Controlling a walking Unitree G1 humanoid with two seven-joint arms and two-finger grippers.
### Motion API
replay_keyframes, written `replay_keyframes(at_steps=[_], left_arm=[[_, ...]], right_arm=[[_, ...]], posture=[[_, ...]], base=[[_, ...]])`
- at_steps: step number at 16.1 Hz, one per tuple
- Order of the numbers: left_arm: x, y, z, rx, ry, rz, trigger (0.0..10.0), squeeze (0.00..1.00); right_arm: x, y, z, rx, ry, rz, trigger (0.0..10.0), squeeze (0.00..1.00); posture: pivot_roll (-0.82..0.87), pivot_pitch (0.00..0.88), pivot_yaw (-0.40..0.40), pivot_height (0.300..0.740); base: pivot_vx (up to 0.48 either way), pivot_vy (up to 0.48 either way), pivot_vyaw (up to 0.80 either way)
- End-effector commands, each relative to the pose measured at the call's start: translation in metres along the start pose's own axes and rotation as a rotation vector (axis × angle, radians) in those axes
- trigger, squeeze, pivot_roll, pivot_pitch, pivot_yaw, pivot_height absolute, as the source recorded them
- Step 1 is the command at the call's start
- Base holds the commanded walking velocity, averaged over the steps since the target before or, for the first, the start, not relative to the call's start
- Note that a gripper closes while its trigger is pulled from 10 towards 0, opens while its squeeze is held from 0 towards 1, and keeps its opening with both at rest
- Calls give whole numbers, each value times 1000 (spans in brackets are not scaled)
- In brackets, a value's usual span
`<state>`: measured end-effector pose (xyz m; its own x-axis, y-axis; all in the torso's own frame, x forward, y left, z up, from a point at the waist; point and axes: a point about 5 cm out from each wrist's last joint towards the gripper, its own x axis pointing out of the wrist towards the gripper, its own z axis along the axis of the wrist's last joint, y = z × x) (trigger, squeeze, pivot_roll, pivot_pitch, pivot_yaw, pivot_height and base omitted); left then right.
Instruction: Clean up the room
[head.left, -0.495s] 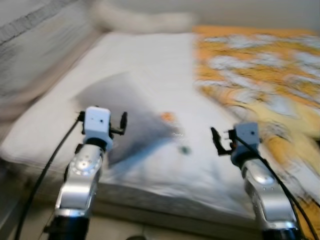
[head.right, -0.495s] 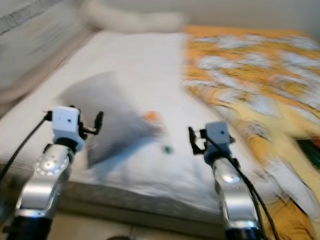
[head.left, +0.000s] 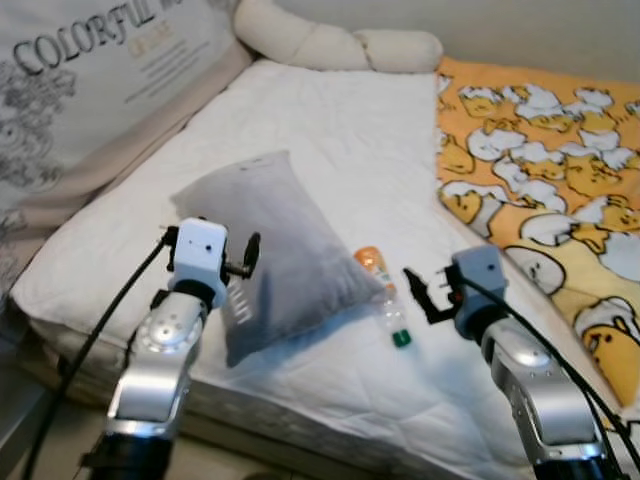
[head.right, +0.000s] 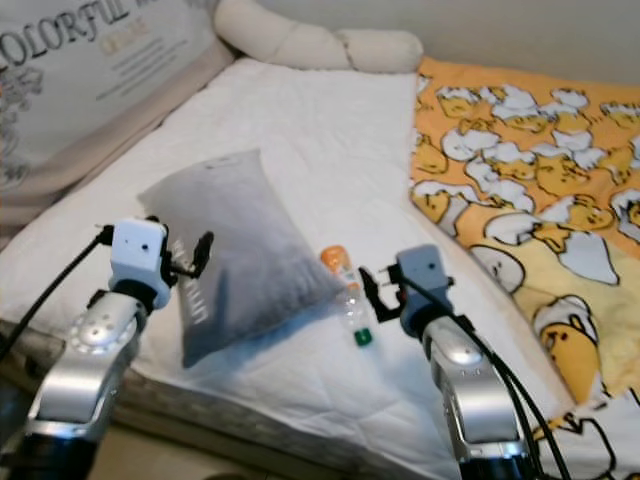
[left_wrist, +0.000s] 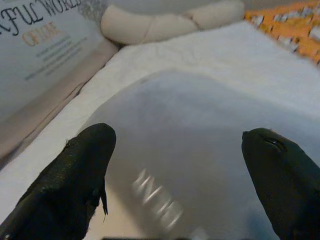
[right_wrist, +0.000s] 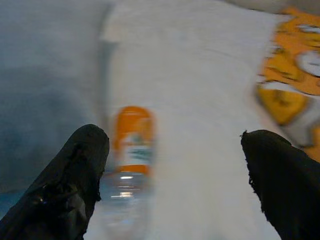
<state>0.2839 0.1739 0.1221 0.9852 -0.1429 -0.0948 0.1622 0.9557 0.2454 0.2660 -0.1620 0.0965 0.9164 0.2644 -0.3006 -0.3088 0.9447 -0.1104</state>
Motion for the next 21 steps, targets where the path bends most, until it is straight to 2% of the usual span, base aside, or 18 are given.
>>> replay_keyframes(at_steps=[1, 2, 3, 5, 7, 9, 10, 11, 12, 14, 16, 18, 21], left_arm=[[-2, -3, 1, 16, 8, -50, 10000, 0], [-4, -3, 2, 48, 25, -112, 10000, 0], [-5, -3, 2, 72, 37, -151, 10000, 0], [-6, -2, 4, 115, 55, -212, 10000, 0], [-14, -6, 0, 183, 124, -340, 10000, 0], [-20, -10, -1, 187, 154, -434, 10000, 0], [-22, -12, 1, 174, 164, -481, 10000, 0], [-24, -13, 1, 174, 173, -513, 10000, 0], [-26, -14, 1, 187, 196, -557, 10000, 0], [-31, -16, -1, 209, 237, -608, 10000, 0], [-35, -15, 1, 208, 252, -627, 10000, 0], [-37, -14, 2, 210, 268, -656, 10000, 0], [-37, -13, 2, 213, 294, -683, 10000, 0]], right_arm=[[0, -1, 4, -9, 11, 10, 10000, 0], [2, -8, 4, -6, 41, -9, 10000, 0], [5, -14, 4, 10, 65, -14, 10000, 1000], [9, -20, -2, 17, 148, 9, 10000, 1000], [21, -20, -13, -20, 252, 89, 10000, 1000], [32, -14, -17, -32, 293, 167, 10000, 1000], [40, -13, -17, -40, 313, 194, 10000, 525], [46, -12, -18, -54, 325, 202, 10000, 110], [55, -10, -19, -69, 354, 222, 10000, 47], [70, -9, -26, -102, 423, 198, 10000, 0], [78, -10, -28, -130, 456, 134, 10000, 0], [82, -3, -33, -101, 483, 130, 10000, 0], [79, 5, -52, -82, 557, 116, 10000, 0]], posture=[[79, 0, 38, 740], [77, 0, 40, 740], [77, 0, 40, 740], [81, 0, 42, 740], [105, 0, 29, 740], [122, 0, 19, 740], [139, 0, 3, 740], [145, 0, -2, 740], [151, 0, -10, 740], [163, 0, -24, 740], [185, 0, -31, 740], [193, 0, -24, 740], [192, 0, -15, 740]], base=[[0, 0, 0], [0, 0, 0], [0, 0, 0], [0, 0, 0], [0, 0, 0], [0, 0, 0], [0, 0, 0], [0, 0, 0], [0, 0, 0], [0, 0, 0], [0, 0, 0], [0, 0, 0], [0, 0, 0]])
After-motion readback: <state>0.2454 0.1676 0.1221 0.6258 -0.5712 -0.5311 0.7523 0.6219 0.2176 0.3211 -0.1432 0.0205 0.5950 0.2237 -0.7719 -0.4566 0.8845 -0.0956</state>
